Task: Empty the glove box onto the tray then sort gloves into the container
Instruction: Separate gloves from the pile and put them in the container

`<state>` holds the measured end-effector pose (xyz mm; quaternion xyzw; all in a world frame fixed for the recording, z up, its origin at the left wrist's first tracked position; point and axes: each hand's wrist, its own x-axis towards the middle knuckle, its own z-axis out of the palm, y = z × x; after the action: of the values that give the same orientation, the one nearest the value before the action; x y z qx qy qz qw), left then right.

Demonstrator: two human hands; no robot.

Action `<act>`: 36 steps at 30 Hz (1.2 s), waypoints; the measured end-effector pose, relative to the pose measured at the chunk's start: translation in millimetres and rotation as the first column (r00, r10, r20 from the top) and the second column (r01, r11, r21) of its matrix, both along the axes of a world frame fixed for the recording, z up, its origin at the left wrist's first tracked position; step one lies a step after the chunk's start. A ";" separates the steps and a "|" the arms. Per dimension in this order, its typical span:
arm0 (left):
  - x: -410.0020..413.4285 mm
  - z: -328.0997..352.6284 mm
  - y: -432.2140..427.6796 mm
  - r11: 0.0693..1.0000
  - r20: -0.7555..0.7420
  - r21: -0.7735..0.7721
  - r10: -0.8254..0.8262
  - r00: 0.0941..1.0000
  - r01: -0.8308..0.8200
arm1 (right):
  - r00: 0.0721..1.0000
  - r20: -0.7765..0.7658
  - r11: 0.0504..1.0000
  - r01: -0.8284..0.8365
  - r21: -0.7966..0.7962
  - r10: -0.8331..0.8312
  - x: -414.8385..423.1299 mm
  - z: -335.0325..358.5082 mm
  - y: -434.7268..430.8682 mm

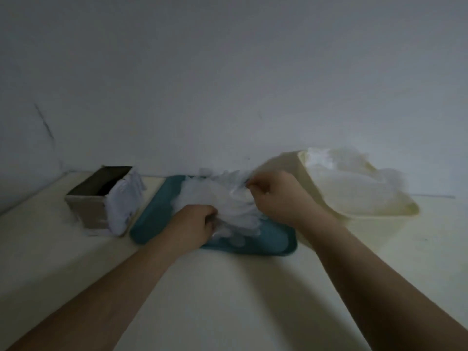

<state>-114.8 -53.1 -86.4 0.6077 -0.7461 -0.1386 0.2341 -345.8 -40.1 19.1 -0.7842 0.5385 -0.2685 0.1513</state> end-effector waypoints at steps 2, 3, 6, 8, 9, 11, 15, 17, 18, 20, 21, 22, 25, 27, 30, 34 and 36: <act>4.4 -1.2 -1.0 0.998 -0.034 -0.068 0.005 0.999 -0.007 | 1.000 0.018 0.992 -0.001 0.125 -0.001 13.7 -25.7 -5.4; 5.5 -1.1 -1.8 0.996 -0.055 -0.093 0.001 0.999 -0.006 | 1.000 0.010 0.985 0.014 0.174 -0.016 17.8 -34.7 -8.3; 10.0 6.7 -5.6 0.991 -0.133 -0.133 0.006 0.991 -0.024 | 0.997 -0.076 0.977 0.027 0.211 -0.011 24.8 -48.1 -18.4; 12.8 21.5 -11.4 0.995 -0.197 -0.100 0.010 0.980 -0.031 | 0.987 -0.161 0.977 0.023 0.210 0.011 25.0 -45.8 -23.4; 13.4 31.4 -13.5 0.996 -0.217 -0.089 0.000 0.976 -0.020 | 0.982 -0.185 0.977 0.013 0.214 0.027 24.6 -42.9 -25.1; 11.5 50.4 -16.1 0.997 -0.233 -0.079 -0.041 0.972 0.023 | 0.971 -0.231 0.974 -0.014 0.225 0.067 27.2 -35.2 -29.2; -0.6 64.5 -11.9 0.999 -0.323 -0.031 -0.035 0.946 0.026 | 0.963 -0.265 0.986 0.003 0.168 0.042 39.1 -32.1 -43.7; -2.7 63.9 -11.0 0.998 -0.319 -0.037 -0.060 0.946 0.051 | 0.977 -0.208 0.991 -0.006 0.134 0.034 42.1 -37.9 -47.7; -1.0 65.8 -10.8 0.997 -0.317 -0.032 -0.072 0.946 0.065 | 0.984 -0.180 0.996 0.002 0.092 0.015 41.5 -40.9 -48.8; 8.5 67.9 -14.1 0.997 -0.288 -0.005 -0.079 0.954 0.081 | 0.990 -0.140 0.999 0.031 0.020 -0.028 37.7 -44.8 -54.0; 13.8 68.3 -16.8 0.996 -0.282 0.009 -0.086 0.956 0.092 | 0.994 -0.105 0.999 0.040 -0.006 -0.041 34.7 -46.2 -56.7; 19.0 68.2 -19.0 0.994 -0.288 0.012 -0.098 0.953 0.106 | 0.996 -0.076 0.999 0.045 -0.029 -0.047 30.5 -47.8 -60.2; 29.7 64.4 -20.9 0.995 -0.310 0.003 -0.099 0.946 0.105 | 0.994 -0.095 0.993 0.043 -0.111 -0.053 23.1 -51.0 -64.6; 29.6 63.5 -19.2 0.996 -0.327 0.010 -0.085 0.941 0.093 | 0.989 -0.139 0.997 0.036 -0.067 -0.045 23.5 -52.7 -64.7; 24.2 60.2 -19.3 0.999 -0.345 -0.013 -0.051 0.937 0.050 | 0.974 -0.225 0.988 0.045 0.149 -0.011 24.4 -44.4 -60.1; 18.1 53.0 -19.1 0.999 -0.333 -0.041 -0.005 0.943 -0.009 | 0.970 -0.221 0.986 -0.066 0.155 0.100 22.9 -28.4 -45.5; 15.2 53.2 -17.8 0.999 -0.324 -0.037 -0.030 0.945 0.019 | 0.977 -0.164 0.982 -0.114 0.150 0.139 23.9 -30.2 -43.7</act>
<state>-99.6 -70.9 -33.2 0.5633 -0.7070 -0.2271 0.3623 -322.0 -83.8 -11.1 -0.8249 0.5160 -0.1504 0.1751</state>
